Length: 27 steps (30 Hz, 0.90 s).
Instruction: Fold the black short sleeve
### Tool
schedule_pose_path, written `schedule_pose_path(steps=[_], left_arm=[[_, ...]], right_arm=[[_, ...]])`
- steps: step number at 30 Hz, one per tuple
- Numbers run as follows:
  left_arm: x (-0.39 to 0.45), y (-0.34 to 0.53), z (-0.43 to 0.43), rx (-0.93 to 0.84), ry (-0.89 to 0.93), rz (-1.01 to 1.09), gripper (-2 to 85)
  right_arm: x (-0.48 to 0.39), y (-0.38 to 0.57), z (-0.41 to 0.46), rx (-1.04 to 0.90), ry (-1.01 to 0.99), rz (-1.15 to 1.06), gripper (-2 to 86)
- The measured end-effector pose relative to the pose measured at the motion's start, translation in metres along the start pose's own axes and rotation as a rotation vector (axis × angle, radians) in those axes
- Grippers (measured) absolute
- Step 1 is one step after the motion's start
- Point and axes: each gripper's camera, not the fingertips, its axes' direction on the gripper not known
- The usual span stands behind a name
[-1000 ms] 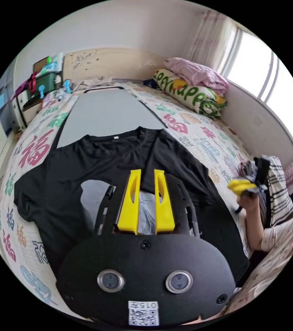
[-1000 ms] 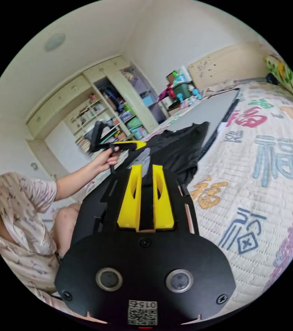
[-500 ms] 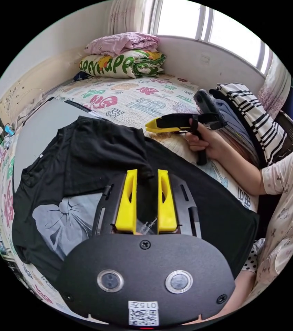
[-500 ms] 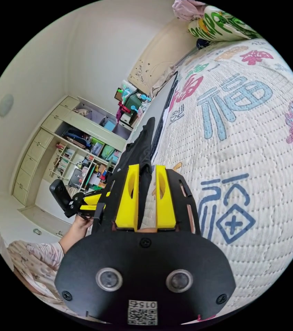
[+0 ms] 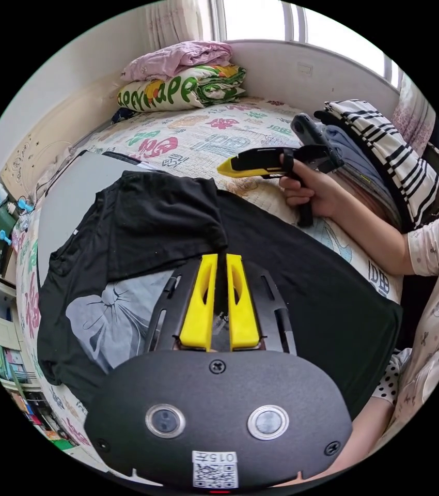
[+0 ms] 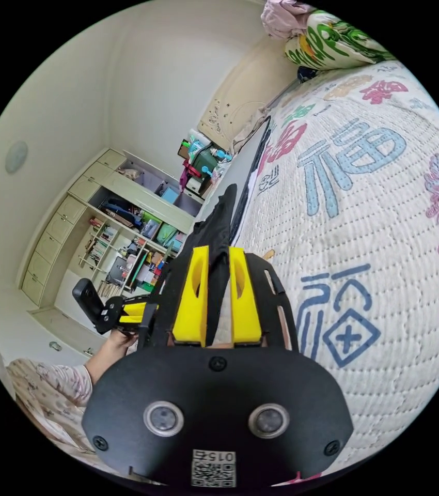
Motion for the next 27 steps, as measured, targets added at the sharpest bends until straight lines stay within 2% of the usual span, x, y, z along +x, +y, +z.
schedule_pose_path(steps=[3, 10, 13, 18, 23, 27], left_arm=[[-0.001, 0.007, -0.006, 0.062, 0.050, -0.024, 7.0], [-0.007, 0.025, -0.010, 0.109, 0.017, -0.063, 7.1], [-0.008, 0.036, -0.017, 0.162, 0.046, -0.052, 7.2], [-0.011, 0.042, -0.011, 0.142, 0.047, -0.021, 7.1], [-0.016, 0.044, -0.002, 0.110, 0.081, -0.018, 7.1], [-0.013, 0.046, 0.010, 0.053, 0.060, -0.011, 3.8]], right_arm=[[0.005, -0.006, 0.001, -0.004, -0.016, 0.026, 9.2], [0.013, -0.024, 0.025, -0.076, 0.080, 0.121, 4.4], [0.008, -0.020, 0.021, -0.049, 0.022, 0.086, 7.3], [-0.013, -0.029, 0.036, -0.105, -0.010, -0.020, 10.3], [-0.022, -0.025, 0.043, -0.127, -0.024, -0.030, 3.2], [-0.023, -0.021, 0.043, -0.112, -0.042, -0.014, 1.4]])
